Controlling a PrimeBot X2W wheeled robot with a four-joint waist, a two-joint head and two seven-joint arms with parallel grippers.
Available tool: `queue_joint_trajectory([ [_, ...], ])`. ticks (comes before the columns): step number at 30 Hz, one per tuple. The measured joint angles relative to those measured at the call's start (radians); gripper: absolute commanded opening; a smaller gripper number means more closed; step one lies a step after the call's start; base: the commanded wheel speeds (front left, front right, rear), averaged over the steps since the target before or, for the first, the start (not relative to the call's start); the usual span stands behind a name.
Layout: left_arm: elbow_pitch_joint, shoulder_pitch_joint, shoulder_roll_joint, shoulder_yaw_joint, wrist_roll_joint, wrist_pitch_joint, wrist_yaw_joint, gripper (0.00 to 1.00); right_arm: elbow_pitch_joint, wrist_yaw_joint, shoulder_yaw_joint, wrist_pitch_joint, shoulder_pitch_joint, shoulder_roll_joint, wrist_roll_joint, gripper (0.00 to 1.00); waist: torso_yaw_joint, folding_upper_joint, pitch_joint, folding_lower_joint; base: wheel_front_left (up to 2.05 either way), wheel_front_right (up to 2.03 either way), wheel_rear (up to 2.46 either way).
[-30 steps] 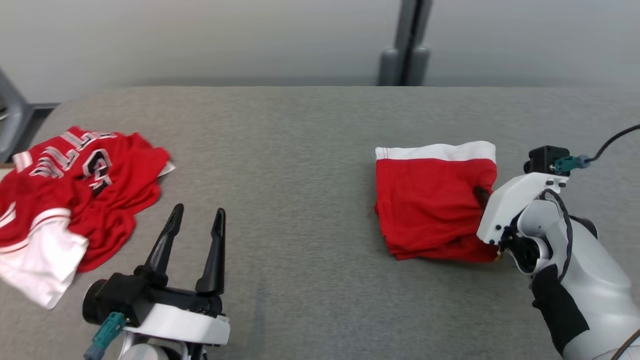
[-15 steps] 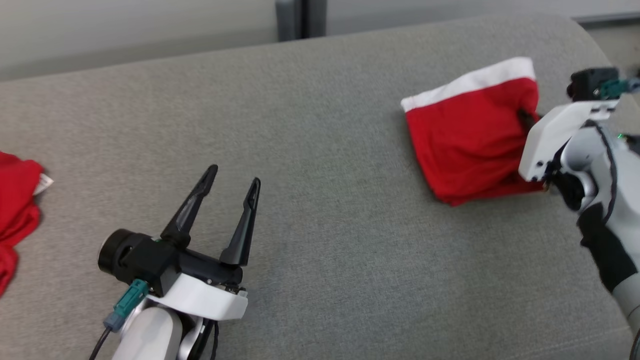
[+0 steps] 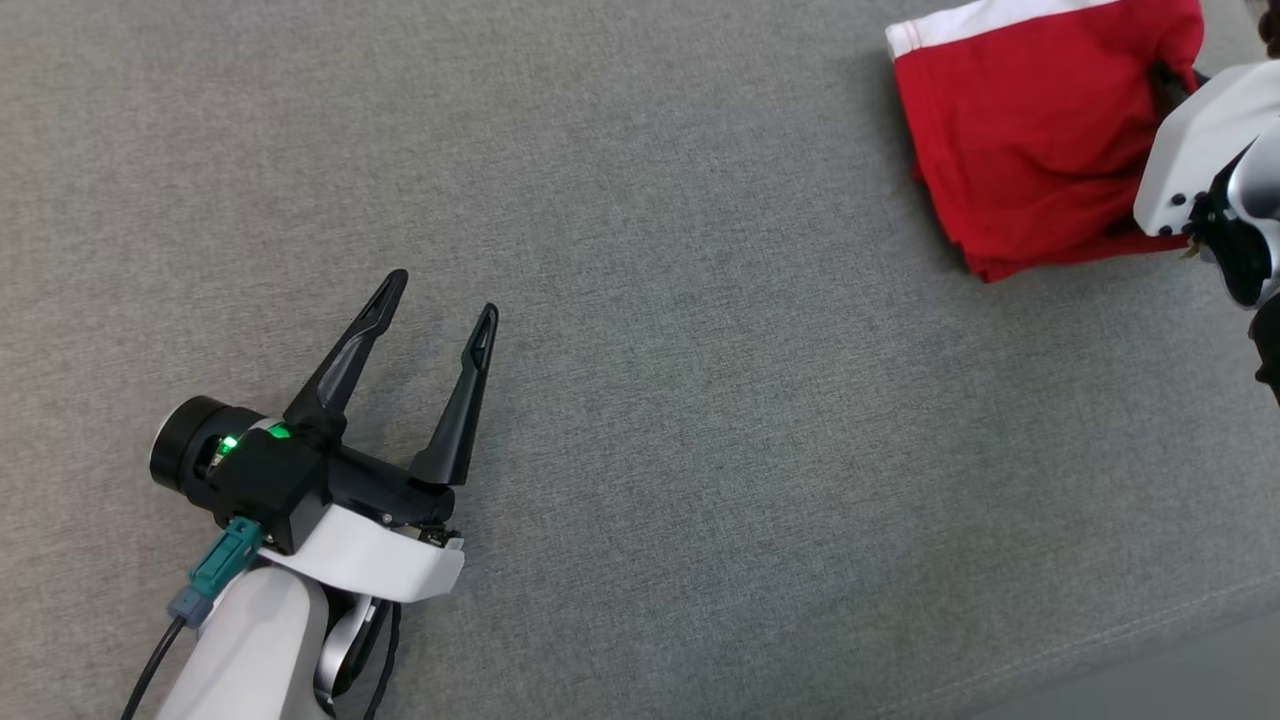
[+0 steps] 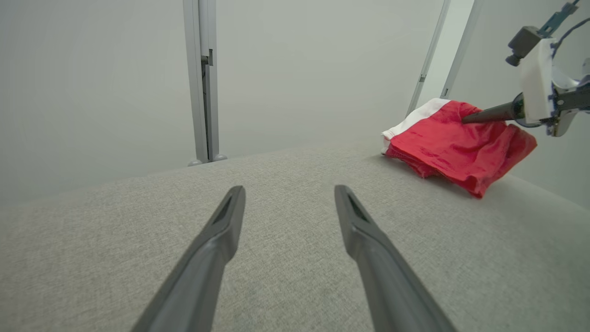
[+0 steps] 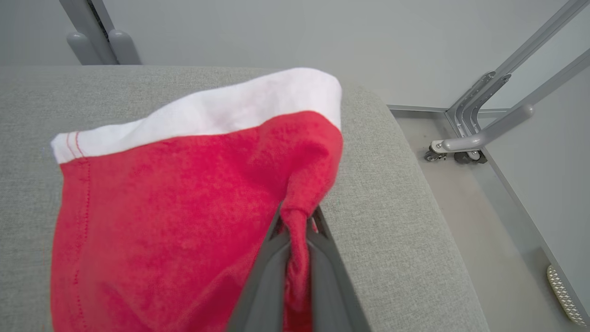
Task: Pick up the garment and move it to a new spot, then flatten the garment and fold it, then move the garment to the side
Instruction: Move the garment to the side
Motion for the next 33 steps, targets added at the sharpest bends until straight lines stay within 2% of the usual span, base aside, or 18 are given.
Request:
queue_joint_trajectory([
  [5, 0.001, -0.006, 0.001, -0.002, -0.001, 0.000, 0.000, 1.00, 0.045, 0.000, 0.002, -0.022, -0.043, 0.000, -0.021, 0.00, -0.010, 0.0000, 0.015, 0.0000, 0.00, 0.00, 0.00],
  [6, 0.001, -0.007, 0.001, -0.003, -0.002, 0.000, 0.000, 1.00, 0.058, 0.000, 0.003, -0.025, -0.049, 0.000, -0.030, 0.10, -0.009, 0.0000, 0.015, 0.0000, 0.00, 0.00, 0.00],
  [7, 0.002, -0.009, 0.000, -0.004, -0.006, 0.000, 0.000, 1.00, 0.068, 0.000, 0.003, -0.028, -0.055, 0.000, -0.036, 0.39, -0.007, 0.0000, 0.014, 0.0000, 0.00, 0.00, 0.00],
  [8, 0.003, -0.012, 0.000, -0.006, -0.008, 0.000, 0.000, 1.00, 0.077, 0.000, 0.002, -0.030, -0.059, -0.002, -0.040, 0.92, -0.006, 0.0000, 0.013, 0.0000, 0.00, 0.00, 0.00],
  [9, 0.004, -0.015, -0.002, -0.006, -0.009, 0.000, 0.000, 1.00, 0.083, 0.000, 0.000, -0.038, -0.063, -0.003, -0.047, 1.00, -0.004, 0.0000, 0.011, 0.0000, 0.00, 0.00, 0.00],
  [19, 0.019, -0.007, -0.032, 0.007, -0.017, 0.000, 0.000, 1.00, 0.121, 0.000, -0.004, -0.126, -0.085, -0.015, -0.107, 1.00, 0.012, 0.0000, -0.052, 0.0000, 0.00, 0.00, 0.00],
  [25, 0.023, 0.030, -0.059, 0.052, -0.018, 0.000, 0.000, 1.00, 0.105, 0.000, 0.017, -0.198, -0.078, 0.020, -0.127, 1.00, 0.023, 0.0000, -0.131, 0.0000, 0.00, 0.00, 0.00],
  [33, 0.024, 0.114, -0.077, 0.163, -0.012, 0.000, 0.004, 1.00, -0.032, 0.000, 0.044, -0.287, 0.058, 0.053, -0.027, 1.00, 0.077, 0.0000, -0.273, 0.0000, 0.00, 0.00, 0.00],
])
